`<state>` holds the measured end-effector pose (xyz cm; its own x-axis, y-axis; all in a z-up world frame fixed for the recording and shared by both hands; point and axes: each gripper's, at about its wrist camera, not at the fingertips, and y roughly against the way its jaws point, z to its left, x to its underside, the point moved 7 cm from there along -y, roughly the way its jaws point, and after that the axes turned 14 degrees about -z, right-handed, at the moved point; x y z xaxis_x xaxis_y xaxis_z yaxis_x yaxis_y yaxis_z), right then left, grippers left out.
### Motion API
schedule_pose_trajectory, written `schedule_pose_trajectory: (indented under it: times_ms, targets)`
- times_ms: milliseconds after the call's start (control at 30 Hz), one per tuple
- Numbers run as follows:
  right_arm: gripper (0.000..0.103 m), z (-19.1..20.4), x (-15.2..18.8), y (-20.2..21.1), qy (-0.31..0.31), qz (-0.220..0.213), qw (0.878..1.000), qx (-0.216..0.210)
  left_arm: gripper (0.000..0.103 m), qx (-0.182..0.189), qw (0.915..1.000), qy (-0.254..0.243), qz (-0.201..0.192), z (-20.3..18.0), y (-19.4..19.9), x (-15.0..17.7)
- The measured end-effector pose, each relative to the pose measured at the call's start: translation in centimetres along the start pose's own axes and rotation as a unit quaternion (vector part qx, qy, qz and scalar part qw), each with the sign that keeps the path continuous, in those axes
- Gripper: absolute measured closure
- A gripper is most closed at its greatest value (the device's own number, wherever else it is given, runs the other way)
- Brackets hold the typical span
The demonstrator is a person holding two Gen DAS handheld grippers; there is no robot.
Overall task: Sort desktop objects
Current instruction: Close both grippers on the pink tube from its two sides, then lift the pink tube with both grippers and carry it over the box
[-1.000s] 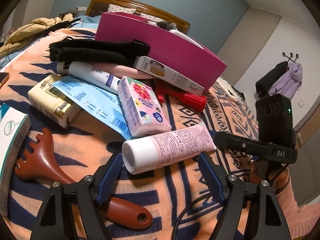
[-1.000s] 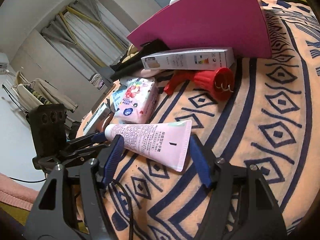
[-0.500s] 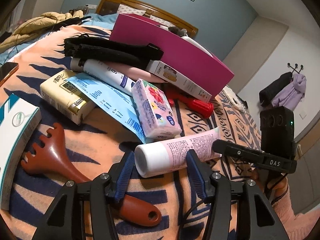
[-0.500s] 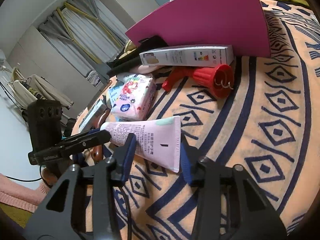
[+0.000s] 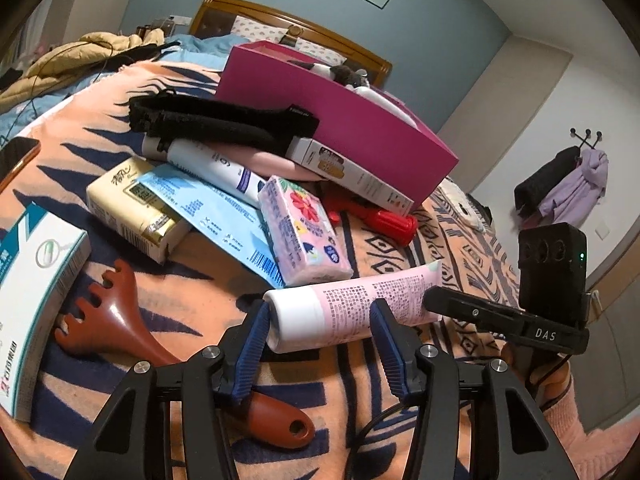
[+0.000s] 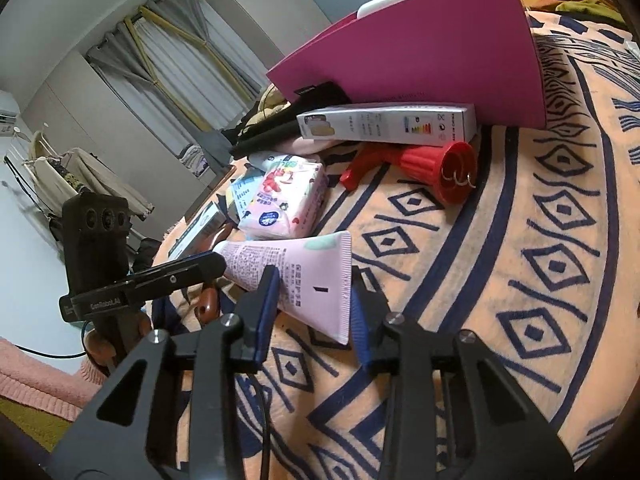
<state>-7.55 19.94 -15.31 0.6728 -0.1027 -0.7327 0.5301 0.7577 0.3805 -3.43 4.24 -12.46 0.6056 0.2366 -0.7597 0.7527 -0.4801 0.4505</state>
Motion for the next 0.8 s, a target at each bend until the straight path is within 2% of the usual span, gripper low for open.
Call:
schedule_pose_trajectory:
  times_ms: [467, 800]
  targets:
    - [0.067, 1.5, -1.7, 1.9, 0.008, -0.032, 0.999, -0.004, 0.051, 0.015, 0.999, -0.025, -0.033, -2.1, 1.5, -2.5]
    - [0.067, 2.3, -3.5, 2.6, 0.016, -0.05, 0.999, 0.004, 0.051, 0.013, 0.9968, -0.056, -0.056, -3.3, 1.7, -4.7]
